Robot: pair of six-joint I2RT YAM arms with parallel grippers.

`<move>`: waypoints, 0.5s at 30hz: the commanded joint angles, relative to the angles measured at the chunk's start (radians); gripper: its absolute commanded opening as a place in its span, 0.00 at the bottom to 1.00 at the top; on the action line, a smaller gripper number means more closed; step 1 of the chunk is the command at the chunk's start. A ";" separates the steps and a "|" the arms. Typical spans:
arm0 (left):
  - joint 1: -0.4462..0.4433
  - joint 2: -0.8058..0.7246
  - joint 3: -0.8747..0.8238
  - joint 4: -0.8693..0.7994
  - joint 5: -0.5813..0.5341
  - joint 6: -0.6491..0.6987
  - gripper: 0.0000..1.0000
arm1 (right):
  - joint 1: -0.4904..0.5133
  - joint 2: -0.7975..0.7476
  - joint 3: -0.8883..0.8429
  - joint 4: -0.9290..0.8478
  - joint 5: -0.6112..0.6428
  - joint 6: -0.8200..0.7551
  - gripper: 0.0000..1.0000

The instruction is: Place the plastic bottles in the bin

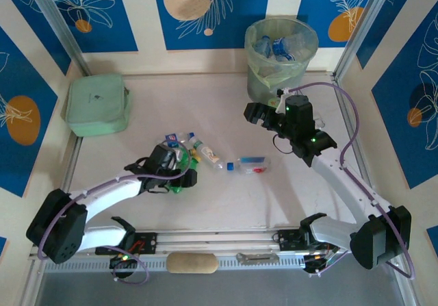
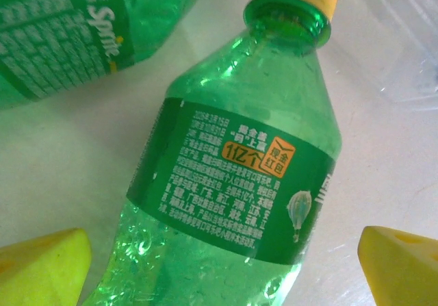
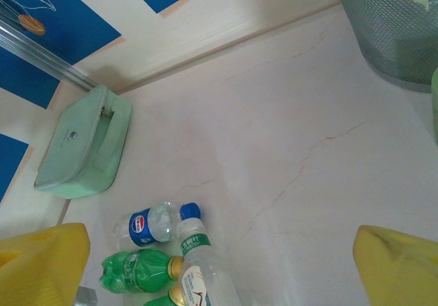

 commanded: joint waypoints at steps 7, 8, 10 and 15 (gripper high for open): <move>-0.074 0.058 0.079 -0.117 -0.128 0.090 0.90 | -0.026 -0.002 -0.017 0.011 -0.013 0.025 0.99; -0.079 0.057 0.080 -0.121 -0.138 0.093 0.88 | -0.028 -0.001 -0.019 0.013 -0.016 0.028 0.99; -0.088 0.056 0.080 -0.124 -0.153 0.099 0.85 | -0.033 0.002 -0.022 0.016 -0.018 0.033 0.99; -0.109 0.074 0.080 -0.120 -0.181 0.111 0.75 | -0.043 0.013 -0.025 0.021 -0.032 0.047 0.99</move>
